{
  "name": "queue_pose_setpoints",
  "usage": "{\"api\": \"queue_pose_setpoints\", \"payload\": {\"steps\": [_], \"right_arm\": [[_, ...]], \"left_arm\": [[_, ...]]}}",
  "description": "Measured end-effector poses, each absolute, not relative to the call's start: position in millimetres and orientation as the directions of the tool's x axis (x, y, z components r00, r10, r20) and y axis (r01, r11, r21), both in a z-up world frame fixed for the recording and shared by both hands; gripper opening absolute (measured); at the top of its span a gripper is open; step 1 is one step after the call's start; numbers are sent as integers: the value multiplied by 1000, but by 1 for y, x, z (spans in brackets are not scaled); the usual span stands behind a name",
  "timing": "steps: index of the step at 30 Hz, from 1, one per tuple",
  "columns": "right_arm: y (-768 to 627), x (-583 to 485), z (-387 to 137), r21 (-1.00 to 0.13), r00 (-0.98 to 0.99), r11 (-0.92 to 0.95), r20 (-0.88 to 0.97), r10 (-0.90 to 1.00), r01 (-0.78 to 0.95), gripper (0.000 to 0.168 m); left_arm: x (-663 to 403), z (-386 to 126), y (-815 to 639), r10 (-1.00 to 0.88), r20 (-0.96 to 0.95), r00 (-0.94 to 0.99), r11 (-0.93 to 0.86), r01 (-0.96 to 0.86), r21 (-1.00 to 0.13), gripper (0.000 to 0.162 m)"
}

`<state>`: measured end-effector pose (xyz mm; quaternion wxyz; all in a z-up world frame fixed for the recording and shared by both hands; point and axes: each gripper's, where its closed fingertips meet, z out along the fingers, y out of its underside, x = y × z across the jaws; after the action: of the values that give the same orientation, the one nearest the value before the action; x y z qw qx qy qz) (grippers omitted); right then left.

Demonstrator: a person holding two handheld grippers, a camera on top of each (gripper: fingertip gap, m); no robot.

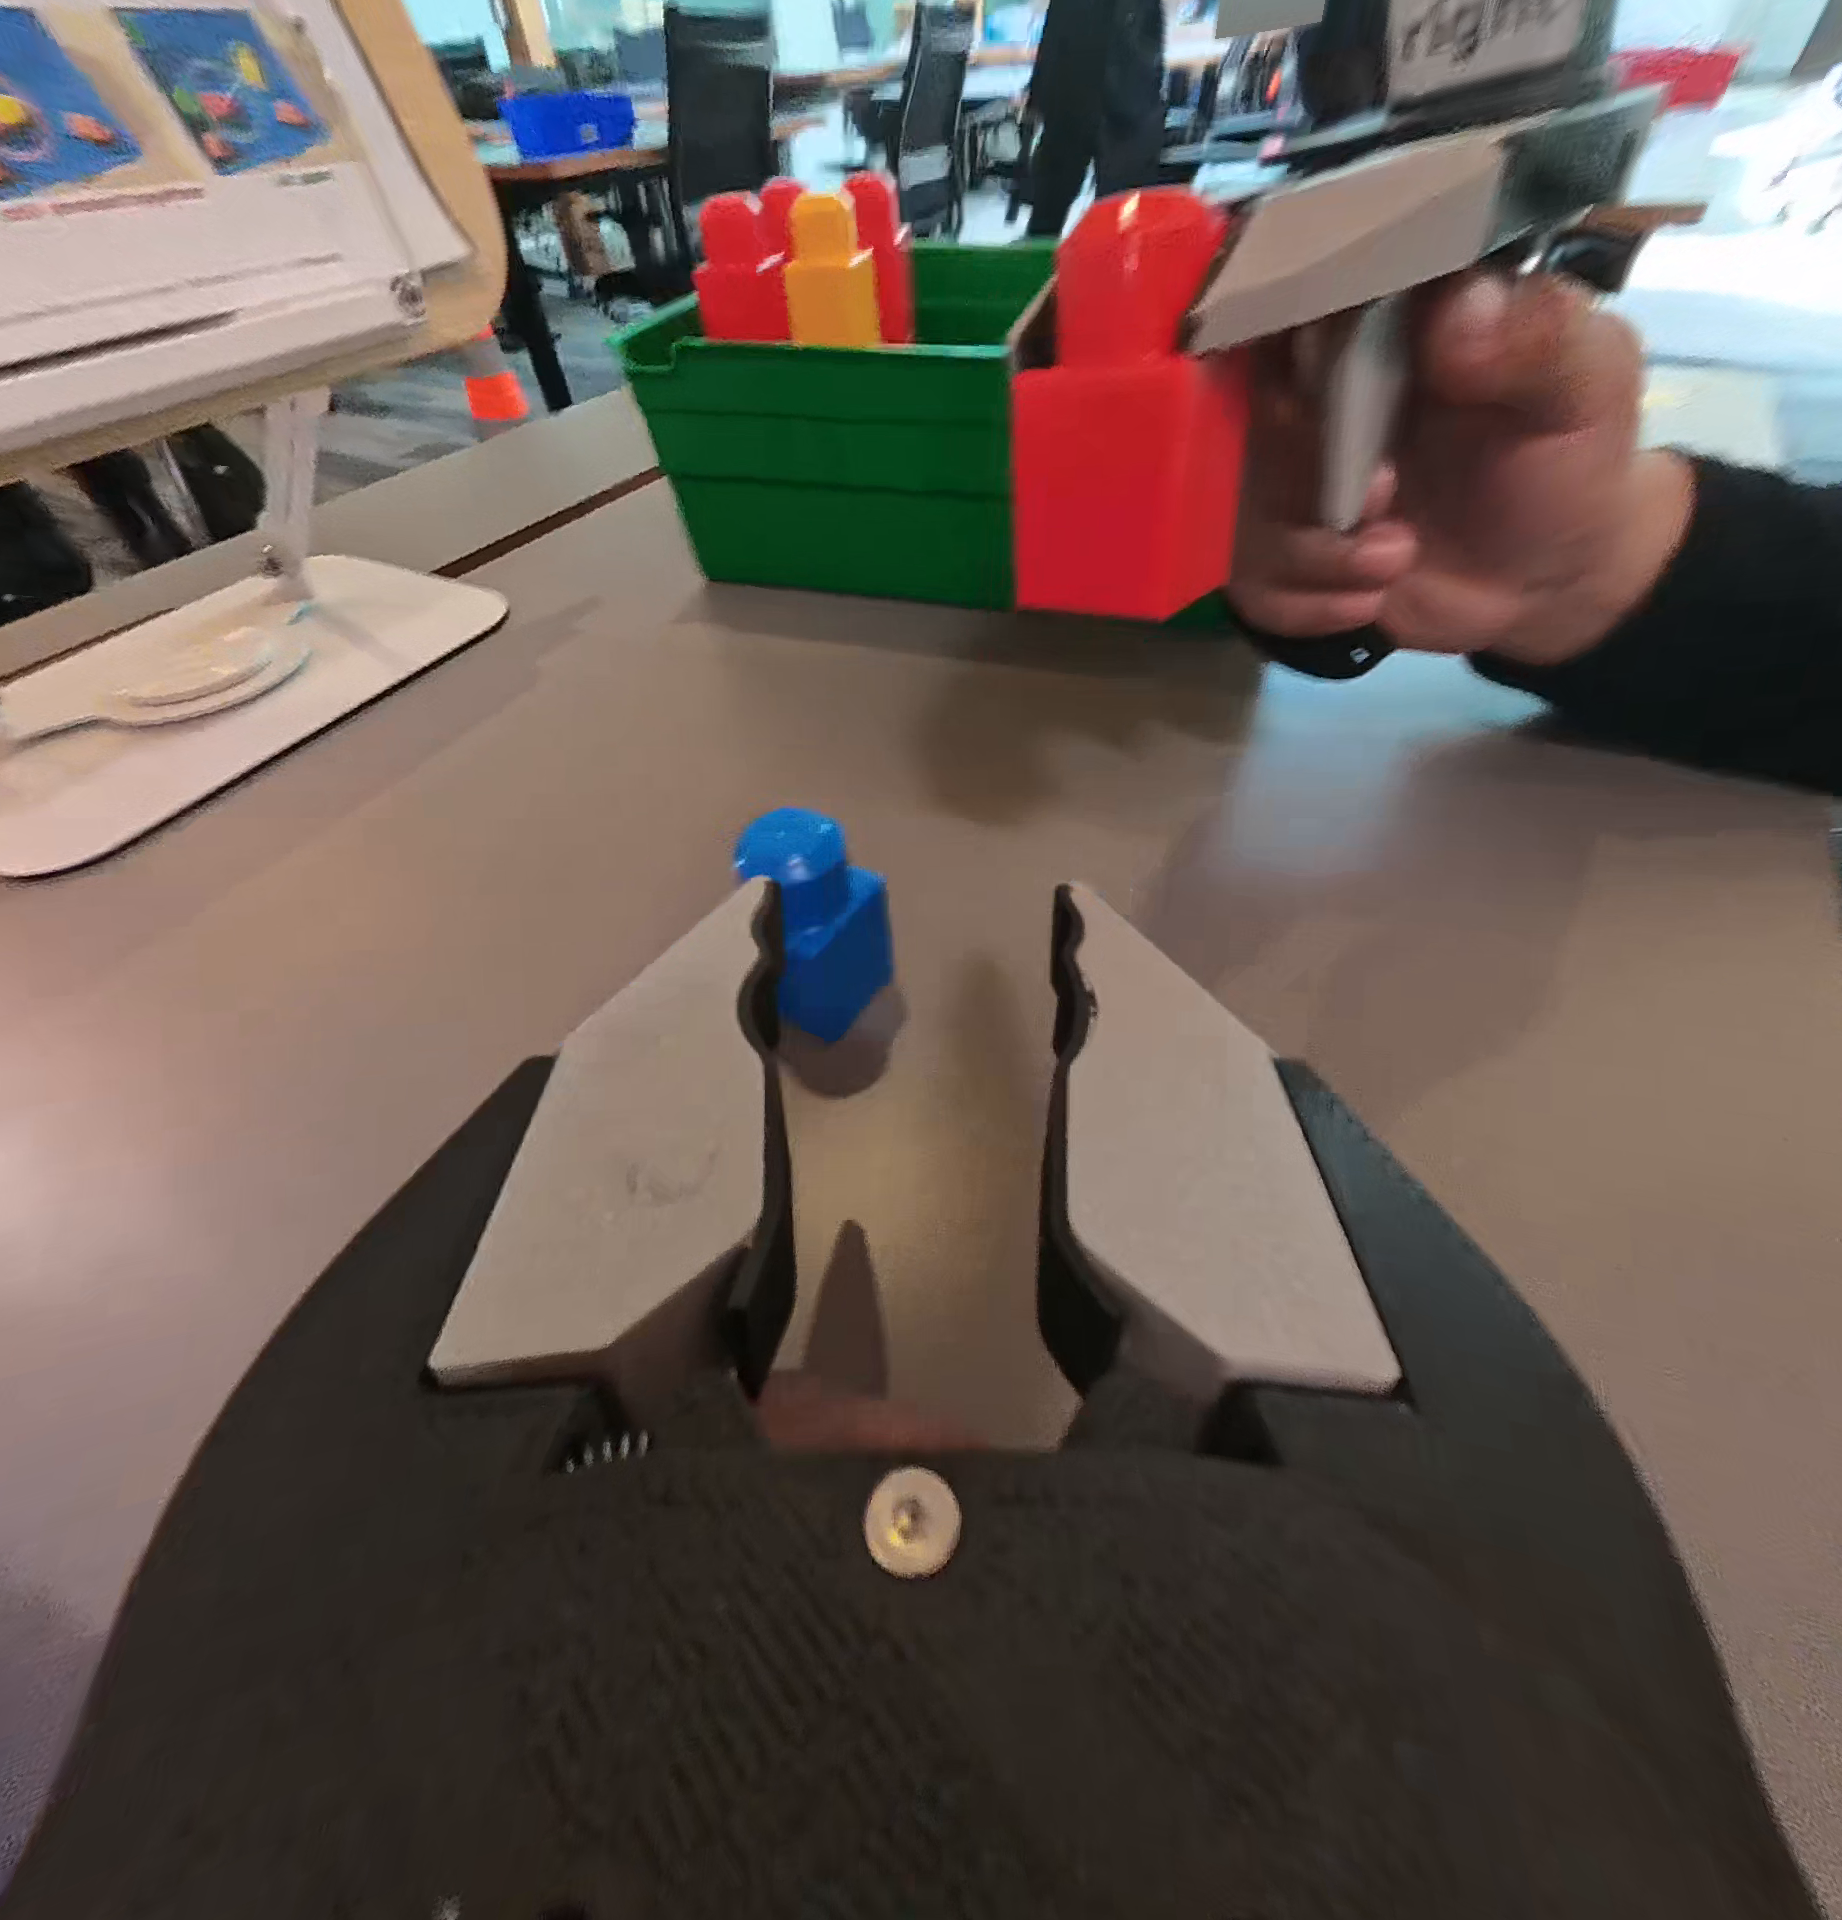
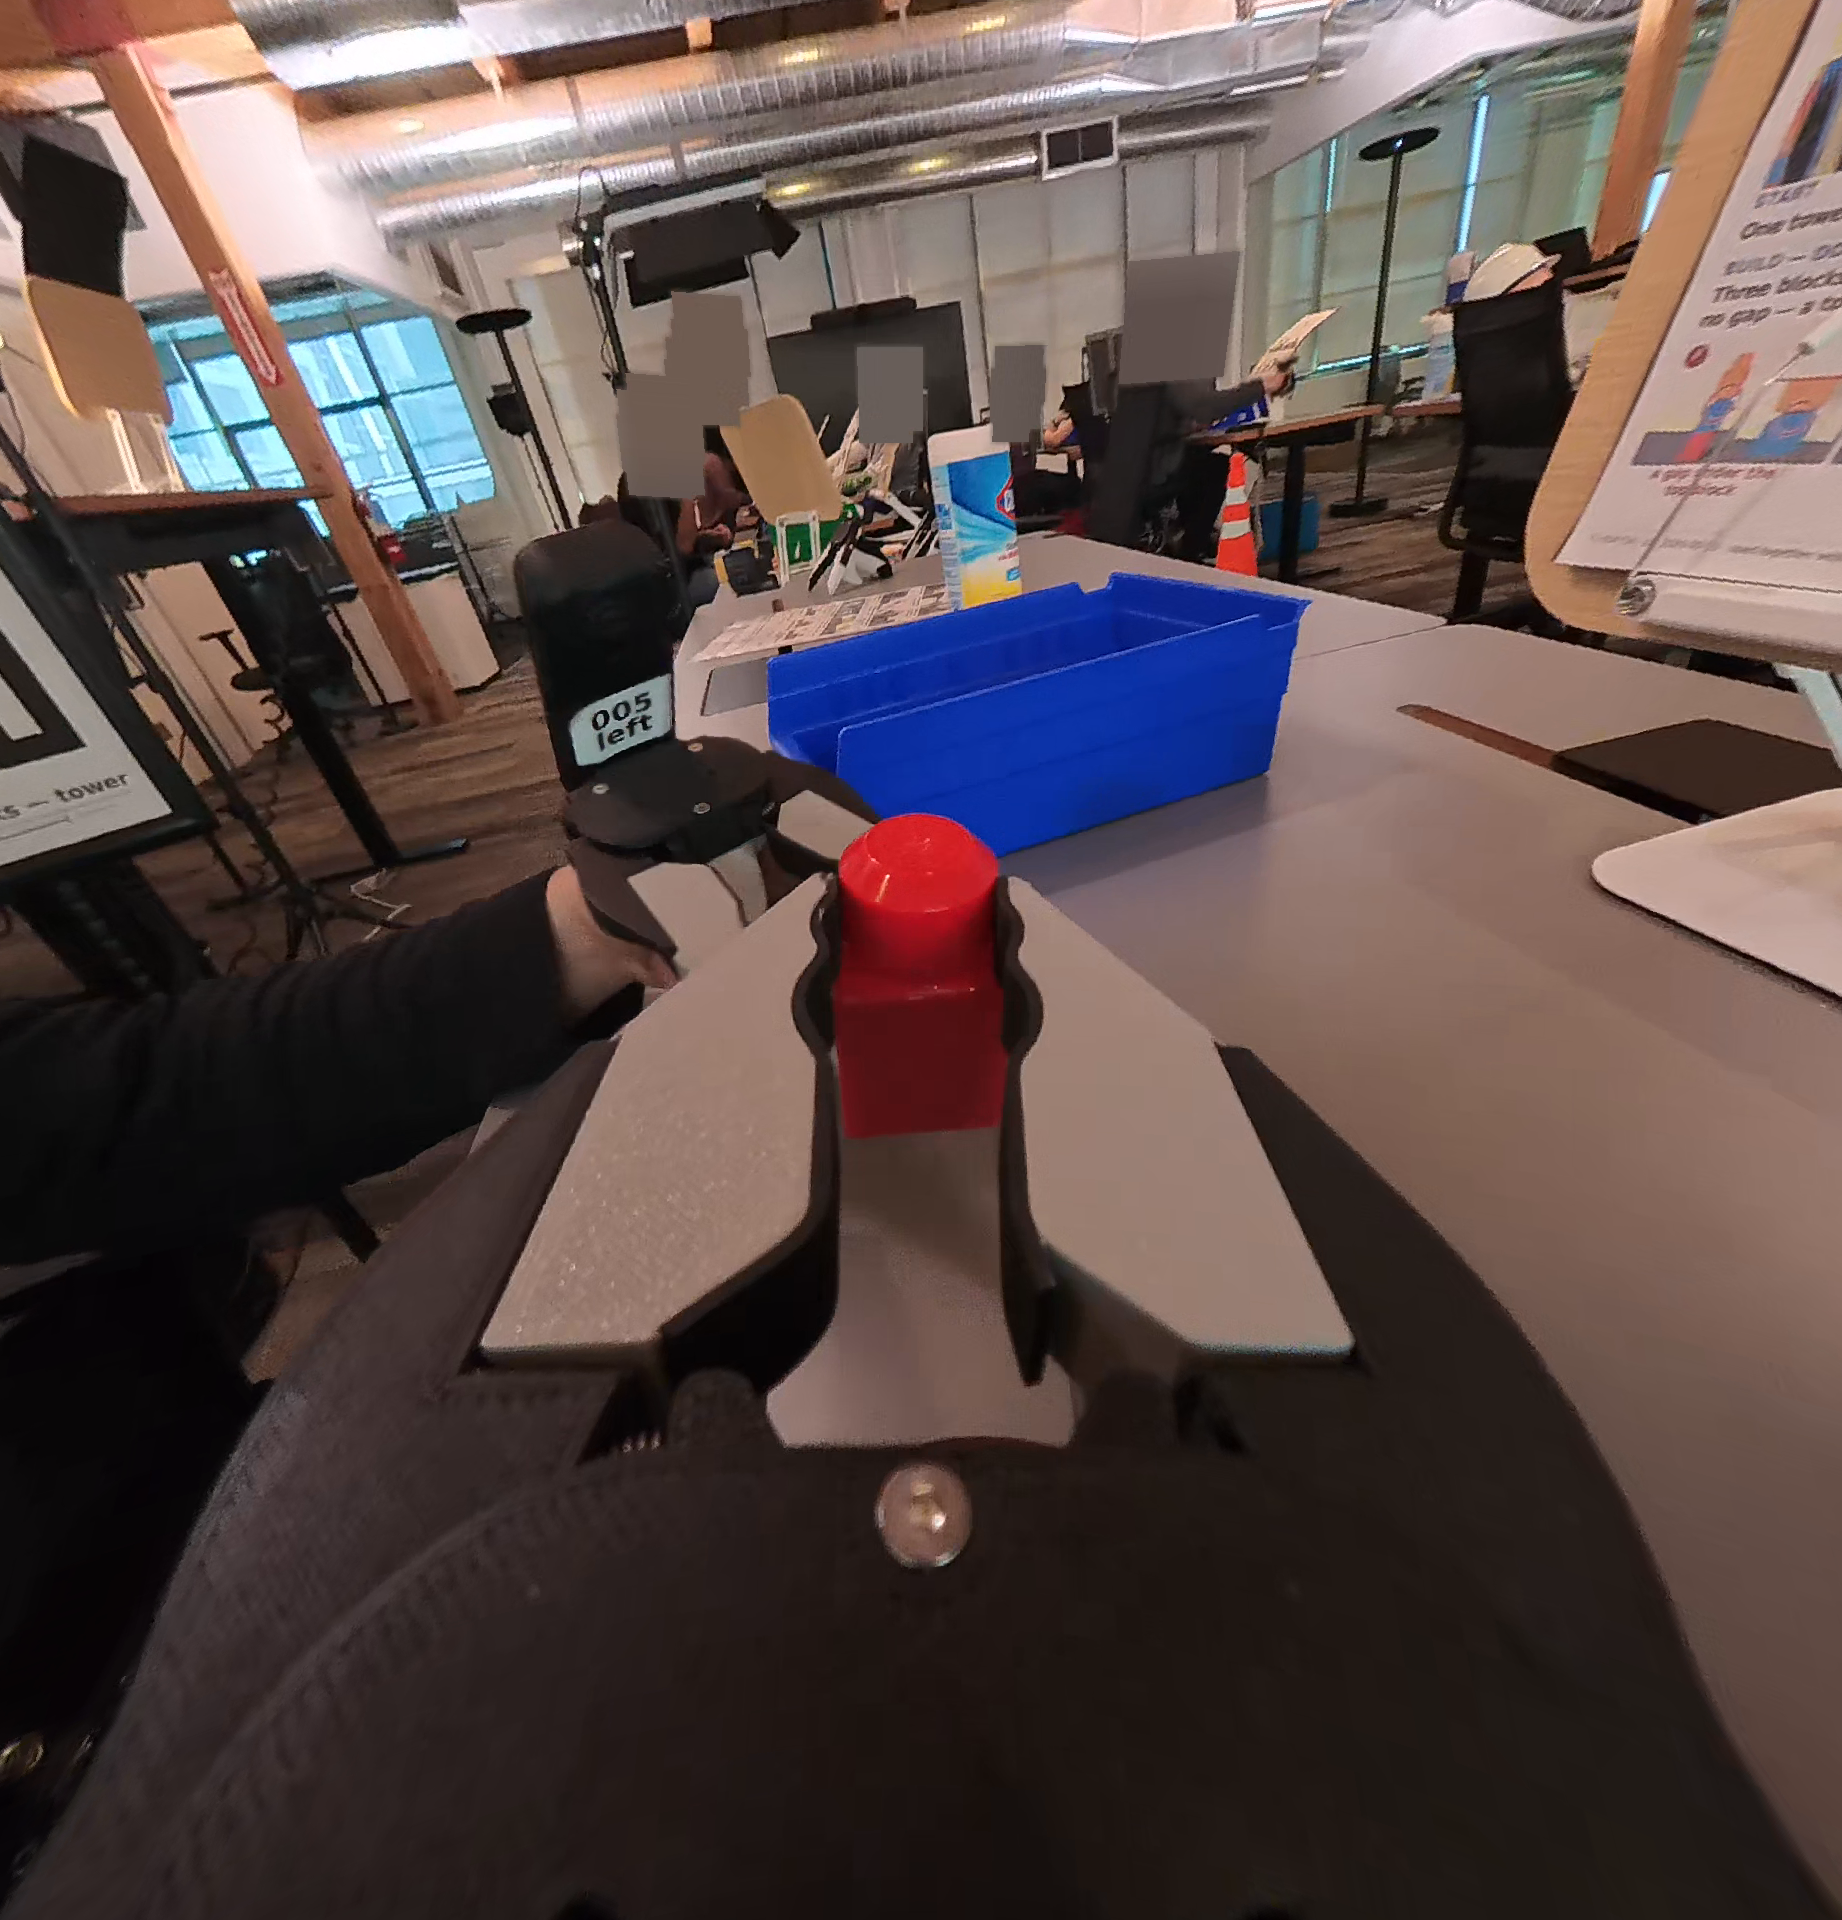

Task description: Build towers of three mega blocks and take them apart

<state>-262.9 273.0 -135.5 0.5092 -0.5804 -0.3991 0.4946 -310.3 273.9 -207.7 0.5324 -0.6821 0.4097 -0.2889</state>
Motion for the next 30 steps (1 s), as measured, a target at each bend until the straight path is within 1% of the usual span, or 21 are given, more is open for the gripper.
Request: {"api": "queue_pose_setpoints", "payload": {"steps": [2,6,10,15,18,19,20,21,26,30], "right_arm": [[275,-262,-135,-984,198,-173,-179,964,-47,26],[276,-264,-140,-980,189,-195,-197,962,-28,26],[275,-269,-149,-980,186,-198,-193,963,10,26],[275,-270,-150,-979,178,-205,-200,963,7,26],[273,-271,-149,-978,167,-208,-204,965,3,26],[273,-271,-149,-979,167,-204,-201,965,3,26],[273,-271,-150,-979,167,-203,-199,966,7,26],[273,-272,-151,-979,168,-204,-199,966,13,26],[276,-271,-156,-979,179,-202,-193,965,30,26],[280,-272,-171,-976,207,-199,-177,962,90,26]], "left_arm": [[-321,-211,284,-865,-73,497,-102,-314,-944,51],[-324,-227,308,-886,-134,444,-106,-475,-873,61],[-306,-247,311,-949,-141,281,-57,-594,-803,58],[-298,-264,324,-957,-182,226,-12,-659,-752,58],[-295,-271,330,-957,-195,216,-2,-676,-737,57],[-294,-275,331,-957,-192,216,-4,-676,-737,52],[-294,-277,330,-960,-186,207,-2,-674,-739,39],[-293,-276,329,-961,-183,206,-1,-667,-745,35],[-297,-262,322,-952,-180,248,-5,-601,-800,34],[-302,-246,313,-942,-163,293,-12,-516,-857,34]]}}
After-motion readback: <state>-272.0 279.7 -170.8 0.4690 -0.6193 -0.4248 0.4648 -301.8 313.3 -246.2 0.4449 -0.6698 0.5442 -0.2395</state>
